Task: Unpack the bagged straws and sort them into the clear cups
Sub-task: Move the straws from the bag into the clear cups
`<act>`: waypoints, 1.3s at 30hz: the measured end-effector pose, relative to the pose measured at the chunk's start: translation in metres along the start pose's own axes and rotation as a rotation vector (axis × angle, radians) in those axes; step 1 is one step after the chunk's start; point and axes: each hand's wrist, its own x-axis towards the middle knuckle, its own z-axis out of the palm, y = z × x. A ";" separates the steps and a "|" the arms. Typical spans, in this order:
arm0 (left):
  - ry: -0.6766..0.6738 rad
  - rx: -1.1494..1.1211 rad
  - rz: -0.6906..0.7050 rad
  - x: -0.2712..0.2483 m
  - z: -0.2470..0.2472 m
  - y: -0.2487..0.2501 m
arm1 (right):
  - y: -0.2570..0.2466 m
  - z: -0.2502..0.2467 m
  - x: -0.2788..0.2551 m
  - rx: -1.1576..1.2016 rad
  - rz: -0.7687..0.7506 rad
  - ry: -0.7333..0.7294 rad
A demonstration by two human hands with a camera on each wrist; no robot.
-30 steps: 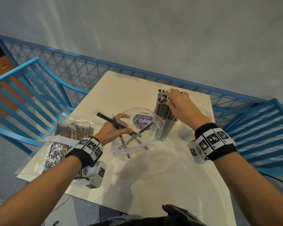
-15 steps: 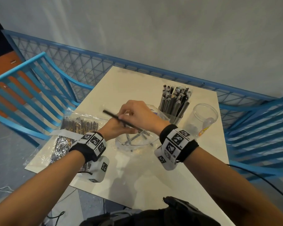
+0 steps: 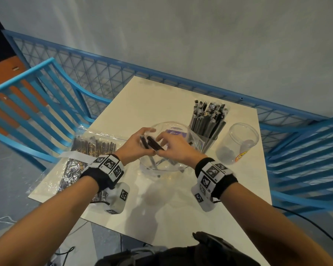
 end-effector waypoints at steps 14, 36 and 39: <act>0.008 0.032 -0.063 0.009 -0.003 0.000 | -0.042 -0.127 -0.056 0.201 -0.126 0.571; 0.065 0.122 -0.083 0.002 -0.016 -0.007 | 0.008 -0.159 -0.060 0.147 -0.029 1.078; 0.065 0.131 -0.082 0.002 -0.016 -0.007 | 0.010 -0.131 -0.046 0.101 0.049 0.876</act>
